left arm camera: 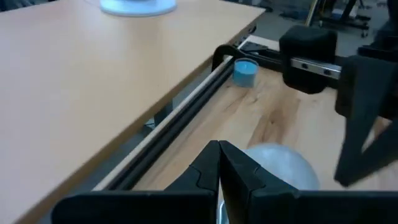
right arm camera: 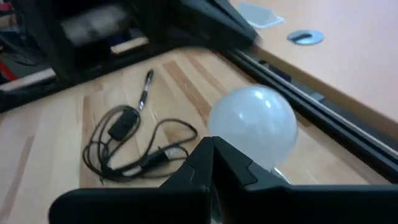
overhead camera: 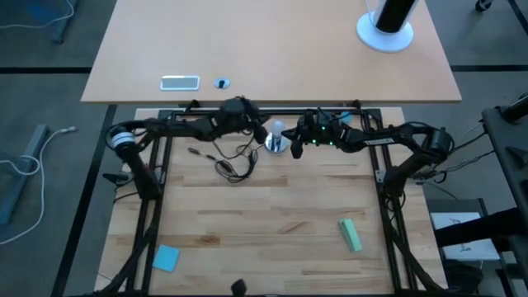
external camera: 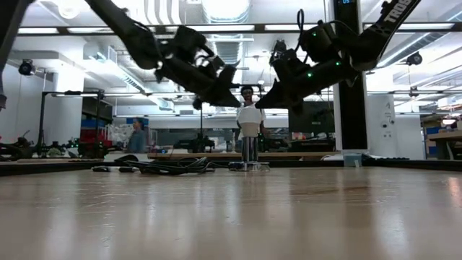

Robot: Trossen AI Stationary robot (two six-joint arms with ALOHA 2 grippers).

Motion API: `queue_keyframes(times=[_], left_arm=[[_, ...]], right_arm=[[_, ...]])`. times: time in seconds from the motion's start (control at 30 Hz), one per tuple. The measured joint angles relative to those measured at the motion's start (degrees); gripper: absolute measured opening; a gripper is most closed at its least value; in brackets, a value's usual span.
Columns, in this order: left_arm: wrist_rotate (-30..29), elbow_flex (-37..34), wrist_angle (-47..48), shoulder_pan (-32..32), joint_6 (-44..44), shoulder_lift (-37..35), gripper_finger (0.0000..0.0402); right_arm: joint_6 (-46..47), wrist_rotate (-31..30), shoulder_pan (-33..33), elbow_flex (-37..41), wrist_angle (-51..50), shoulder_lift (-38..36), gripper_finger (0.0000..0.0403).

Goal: Screw lightbulb
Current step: Remove the lightbulb from the lamp

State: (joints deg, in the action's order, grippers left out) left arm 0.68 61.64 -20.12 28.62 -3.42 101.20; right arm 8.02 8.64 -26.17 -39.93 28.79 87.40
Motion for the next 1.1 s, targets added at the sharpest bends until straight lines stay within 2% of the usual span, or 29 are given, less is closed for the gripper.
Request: queue_keyframes(times=[0.23, 0.57, 0.8, 0.97, 1.1], left_arm=[[2.0, 5.3, 5.1, -0.4, 1.4, 3.9, 0.0], [3.6, 4.6, 7.5, -1.7, -0.1, 2.6, 0.0], [3.4, 4.3, 9.7, -2.1, -1.1, 1.1, 0.0], [-1.5, 4.1, 17.2, -2.7, 1.5, -3.0, 0.0], [-3.0, 4.1, 17.7, -2.3, 3.5, -4.2, 0.0]], right_arm=[[-0.2, -3.8, 0.0, -0.1, -0.7, 0.2, 0.0], [-0.5, -5.3, 0.0, -0.1, -0.7, 0.9, 0.0], [-1.2, -11.7, -0.1, -0.1, -1.3, 0.8, 0.0], [-0.5, -12.2, 0.1, 0.0, -2.4, 0.3, 0.0], [-0.1, -11.6, 1.7, -0.1, -1.8, -0.8, 0.0]])
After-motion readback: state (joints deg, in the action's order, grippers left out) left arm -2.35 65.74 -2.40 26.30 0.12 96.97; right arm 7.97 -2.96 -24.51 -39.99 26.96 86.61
